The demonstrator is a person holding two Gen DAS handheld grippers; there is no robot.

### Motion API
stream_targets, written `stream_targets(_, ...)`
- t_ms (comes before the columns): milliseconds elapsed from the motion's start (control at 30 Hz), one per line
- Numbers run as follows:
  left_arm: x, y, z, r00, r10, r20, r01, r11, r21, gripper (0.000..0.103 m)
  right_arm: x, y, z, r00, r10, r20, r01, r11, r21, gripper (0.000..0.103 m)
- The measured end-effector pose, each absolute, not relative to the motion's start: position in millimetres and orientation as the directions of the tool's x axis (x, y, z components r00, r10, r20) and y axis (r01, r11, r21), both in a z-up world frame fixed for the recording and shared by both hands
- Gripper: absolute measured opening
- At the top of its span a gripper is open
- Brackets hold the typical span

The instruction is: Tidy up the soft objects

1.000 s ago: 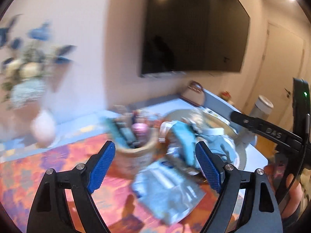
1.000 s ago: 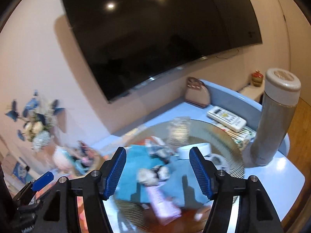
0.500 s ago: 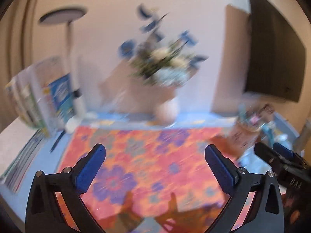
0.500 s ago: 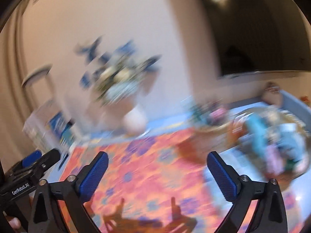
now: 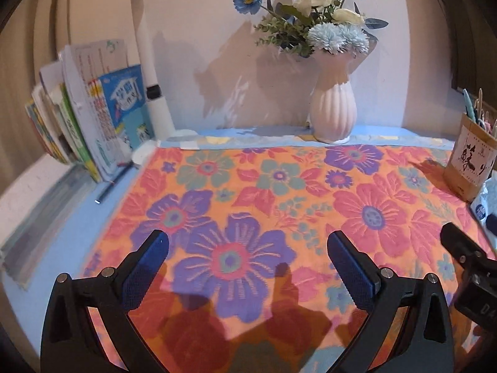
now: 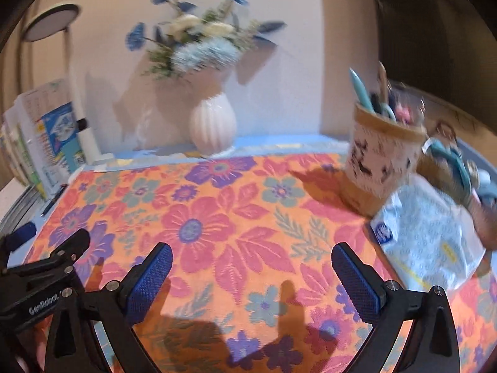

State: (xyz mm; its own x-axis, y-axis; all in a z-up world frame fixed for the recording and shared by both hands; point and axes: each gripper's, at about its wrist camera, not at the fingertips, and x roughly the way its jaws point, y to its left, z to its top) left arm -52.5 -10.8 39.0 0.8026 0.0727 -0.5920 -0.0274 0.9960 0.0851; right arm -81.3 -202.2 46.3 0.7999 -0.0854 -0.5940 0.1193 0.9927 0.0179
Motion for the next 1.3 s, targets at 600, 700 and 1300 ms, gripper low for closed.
stream_targets(600,-40,-3,29,0.741,0.061,-0.668,-0.035,0.998,0.053,0.102,-71,-196,37,0.763,-0.140,-0.631,0.141,0.989,-0.049,0.103)
stream_targets(700,-39,2,28,0.733,0.065,-0.677,-0.055,0.998,0.036,0.102,-70,-196,37,0.760,-0.139,-0.635,0.140,0.989,-0.048,0.103)
stream_targets(1300,-35,5,24,0.717,0.052,-0.696,-0.048,0.999,0.025,0.102,-66,-198,33,0.745,-0.135,-0.654,0.132,0.990,-0.054,0.103)
